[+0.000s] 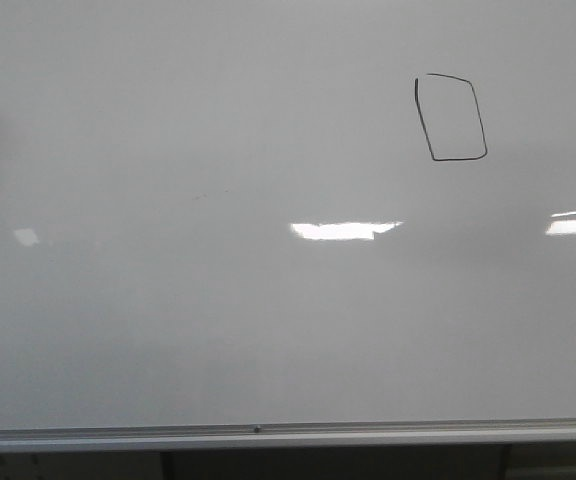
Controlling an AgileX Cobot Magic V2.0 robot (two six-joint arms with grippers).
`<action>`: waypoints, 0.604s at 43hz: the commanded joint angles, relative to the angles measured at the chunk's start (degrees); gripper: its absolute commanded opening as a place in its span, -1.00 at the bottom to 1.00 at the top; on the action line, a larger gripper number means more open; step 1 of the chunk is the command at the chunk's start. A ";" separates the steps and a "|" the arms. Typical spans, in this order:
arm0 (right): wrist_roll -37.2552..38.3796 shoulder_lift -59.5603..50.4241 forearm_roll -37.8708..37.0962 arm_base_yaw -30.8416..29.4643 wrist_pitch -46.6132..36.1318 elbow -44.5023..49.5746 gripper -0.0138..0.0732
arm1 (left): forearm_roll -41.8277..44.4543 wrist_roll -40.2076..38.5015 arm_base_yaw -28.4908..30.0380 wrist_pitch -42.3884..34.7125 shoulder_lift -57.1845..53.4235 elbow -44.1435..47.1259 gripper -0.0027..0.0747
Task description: Write number 0 on whiteboard
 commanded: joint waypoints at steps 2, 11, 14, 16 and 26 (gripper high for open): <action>12.35 -5.78 -13.64 -3.82 -2.94 3.20 -0.84 | -0.09 -0.77 -0.05 -4.86 -1.06 1.25 -0.98; 27.95 -14.10 -31.57 -5.42 -2.94 10.63 -0.84 | -0.09 -0.77 -0.05 -4.86 -1.06 1.25 -0.98; 30.36 -16.02 -33.59 -5.42 -2.94 12.51 -0.84 | -0.09 -0.77 -0.05 -4.86 -1.06 1.25 -0.98; 30.45 -17.32 -34.36 -5.42 -2.99 13.62 -0.84 | -0.09 -0.77 -0.05 -4.86 -1.06 1.25 -0.98; 30.45 -20.07 -38.36 -5.42 -1.13 16.14 -0.84 | -0.09 -0.77 -0.05 -4.86 -1.06 1.25 -0.98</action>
